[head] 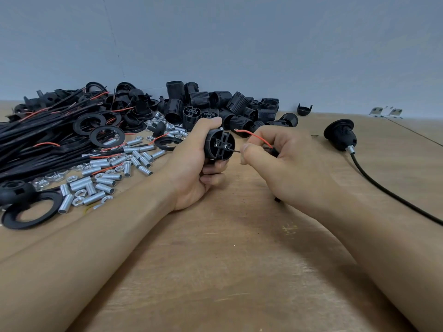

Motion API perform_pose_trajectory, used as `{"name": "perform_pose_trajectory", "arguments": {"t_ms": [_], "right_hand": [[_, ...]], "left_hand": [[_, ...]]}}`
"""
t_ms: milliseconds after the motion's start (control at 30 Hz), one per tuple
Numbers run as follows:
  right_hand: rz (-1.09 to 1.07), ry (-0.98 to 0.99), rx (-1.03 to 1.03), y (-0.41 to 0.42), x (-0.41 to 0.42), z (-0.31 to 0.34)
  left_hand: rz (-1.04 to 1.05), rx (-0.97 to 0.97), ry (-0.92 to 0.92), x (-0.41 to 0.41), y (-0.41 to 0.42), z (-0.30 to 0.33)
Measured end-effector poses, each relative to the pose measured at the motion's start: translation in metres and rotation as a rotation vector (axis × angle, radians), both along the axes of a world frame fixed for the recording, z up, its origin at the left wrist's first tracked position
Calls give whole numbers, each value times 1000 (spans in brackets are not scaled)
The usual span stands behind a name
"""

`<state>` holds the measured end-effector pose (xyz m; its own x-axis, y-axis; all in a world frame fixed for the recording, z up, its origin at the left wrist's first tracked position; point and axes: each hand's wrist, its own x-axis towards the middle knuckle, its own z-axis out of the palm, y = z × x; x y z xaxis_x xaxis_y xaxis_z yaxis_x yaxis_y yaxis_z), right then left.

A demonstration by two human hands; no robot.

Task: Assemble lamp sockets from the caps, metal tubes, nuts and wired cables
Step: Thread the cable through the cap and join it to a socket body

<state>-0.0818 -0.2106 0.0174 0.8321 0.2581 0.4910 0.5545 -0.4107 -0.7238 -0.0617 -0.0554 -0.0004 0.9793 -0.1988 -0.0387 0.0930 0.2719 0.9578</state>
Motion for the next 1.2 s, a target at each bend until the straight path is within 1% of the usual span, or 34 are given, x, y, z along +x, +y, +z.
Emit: {"name": "perform_pose_trajectory", "arguments": {"t_ms": [167, 300, 400, 500, 567, 733, 1000, 1200], "right_hand": [[14, 22, -16, 0, 0, 0], [13, 40, 24, 0, 2, -3], [95, 62, 57, -1, 3, -4], [100, -15, -56, 1, 3, -6], [91, -63, -101, 1, 3, -7], [86, -111, -115, 0, 5, -9], [69, -278, -139, 3, 5, -13], [55, -296, -126, 5, 7, -17]], "left_hand": [[34, 17, -7, -2, -3, 0], [80, 66, -19, -3, -6, 0], [108, 92, -25, -3, -7, -1], [100, -4, 19, -2, -6, -1], [85, -29, 40, -2, -4, 0], [74, -30, 48, -3, -4, -1], [72, -37, 68, -6, -5, -2], [116, -12, 54, -9, -8, -3]]}}
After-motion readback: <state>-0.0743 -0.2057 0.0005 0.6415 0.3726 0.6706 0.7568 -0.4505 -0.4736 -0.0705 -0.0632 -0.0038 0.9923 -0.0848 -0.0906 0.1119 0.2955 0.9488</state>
